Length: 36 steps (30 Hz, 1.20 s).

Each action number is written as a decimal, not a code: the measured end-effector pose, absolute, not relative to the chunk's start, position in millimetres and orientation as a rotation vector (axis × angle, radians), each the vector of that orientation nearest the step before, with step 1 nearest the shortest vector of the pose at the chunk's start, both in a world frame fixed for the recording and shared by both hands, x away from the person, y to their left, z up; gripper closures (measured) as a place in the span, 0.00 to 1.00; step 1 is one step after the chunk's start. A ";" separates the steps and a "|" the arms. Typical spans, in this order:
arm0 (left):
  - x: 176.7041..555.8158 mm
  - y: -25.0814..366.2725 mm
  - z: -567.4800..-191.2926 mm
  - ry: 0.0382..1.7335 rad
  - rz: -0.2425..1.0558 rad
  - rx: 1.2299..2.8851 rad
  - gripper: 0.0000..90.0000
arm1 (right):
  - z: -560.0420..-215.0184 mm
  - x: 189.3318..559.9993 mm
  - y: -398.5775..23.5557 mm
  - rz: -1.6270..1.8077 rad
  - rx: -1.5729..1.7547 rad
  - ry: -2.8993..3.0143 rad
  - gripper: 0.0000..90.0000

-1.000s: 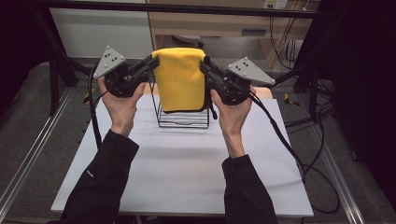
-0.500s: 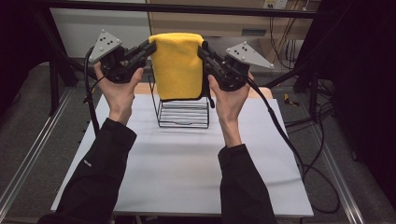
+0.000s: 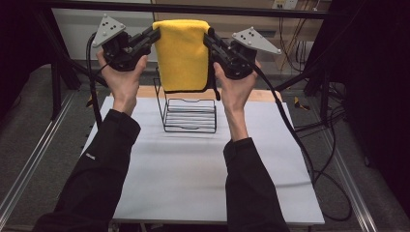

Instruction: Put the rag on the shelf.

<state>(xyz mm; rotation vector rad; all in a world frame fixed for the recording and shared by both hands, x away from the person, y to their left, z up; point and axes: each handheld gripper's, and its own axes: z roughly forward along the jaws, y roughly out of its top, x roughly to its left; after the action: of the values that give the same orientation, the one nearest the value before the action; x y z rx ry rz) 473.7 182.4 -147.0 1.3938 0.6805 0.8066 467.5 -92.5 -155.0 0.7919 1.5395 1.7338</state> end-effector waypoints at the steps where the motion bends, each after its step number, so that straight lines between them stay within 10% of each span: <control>1: 475.2 182.5 -145.6 0.683 0.806 1.394 0.93 | -153.8 469.1 -92.2 1.730 0.792 1.537 0.89; 36: 532.9 185.2 -142.0 0.690 0.833 1.386 0.93 | -143.6 523.3 -84.9 1.678 0.789 1.531 0.89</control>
<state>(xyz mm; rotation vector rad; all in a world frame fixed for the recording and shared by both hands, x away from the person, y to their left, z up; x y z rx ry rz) 532.9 185.2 -142.0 1.3857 0.6901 0.8334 523.3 -84.9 -143.6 0.7889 1.5308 1.6785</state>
